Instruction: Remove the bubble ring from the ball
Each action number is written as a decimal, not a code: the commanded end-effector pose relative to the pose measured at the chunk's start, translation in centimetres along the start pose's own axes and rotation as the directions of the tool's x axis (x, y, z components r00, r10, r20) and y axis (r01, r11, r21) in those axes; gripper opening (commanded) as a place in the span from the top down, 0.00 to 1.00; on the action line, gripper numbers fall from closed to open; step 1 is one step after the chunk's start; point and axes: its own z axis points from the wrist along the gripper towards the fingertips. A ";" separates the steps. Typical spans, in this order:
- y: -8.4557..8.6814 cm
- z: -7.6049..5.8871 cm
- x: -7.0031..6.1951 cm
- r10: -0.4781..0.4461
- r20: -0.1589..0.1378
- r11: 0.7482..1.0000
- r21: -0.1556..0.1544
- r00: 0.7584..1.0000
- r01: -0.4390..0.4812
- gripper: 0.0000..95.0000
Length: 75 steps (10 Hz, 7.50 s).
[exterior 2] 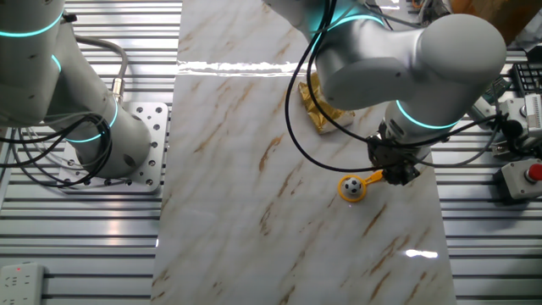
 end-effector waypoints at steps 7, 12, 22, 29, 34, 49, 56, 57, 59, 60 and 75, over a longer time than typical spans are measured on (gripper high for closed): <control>0.1 0.3 0.0 -0.033 0.016 0.999 0.005 0.999 0.033 0.80; 0.1 0.8 0.1 -0.035 0.027 0.999 0.003 0.999 0.035 0.80; 0.1 1.1 0.1 -0.031 0.035 1.000 0.003 0.999 0.031 0.80; 0.1 1.3 0.1 -0.029 0.043 1.000 0.004 0.999 0.029 0.80; 0.1 1.3 0.1 -0.027 0.050 1.000 0.003 0.998 0.027 0.80; 0.1 1.6 0.1 -0.002 0.054 1.000 -0.002 0.999 0.002 1.00; 0.1 1.6 0.1 0.018 0.051 1.000 -0.003 0.999 -0.018 1.00; 0.1 1.6 0.1 0.021 0.049 1.000 -0.003 0.999 -0.021 1.00; 0.1 1.6 0.1 0.023 0.047 1.000 -0.004 0.999 -0.022 1.00; 0.1 1.5 0.1 0.024 0.047 1.000 -0.004 0.999 -0.024 1.00; 0.1 0.8 0.0 0.039 0.033 0.999 -0.013 0.999 -0.039 1.00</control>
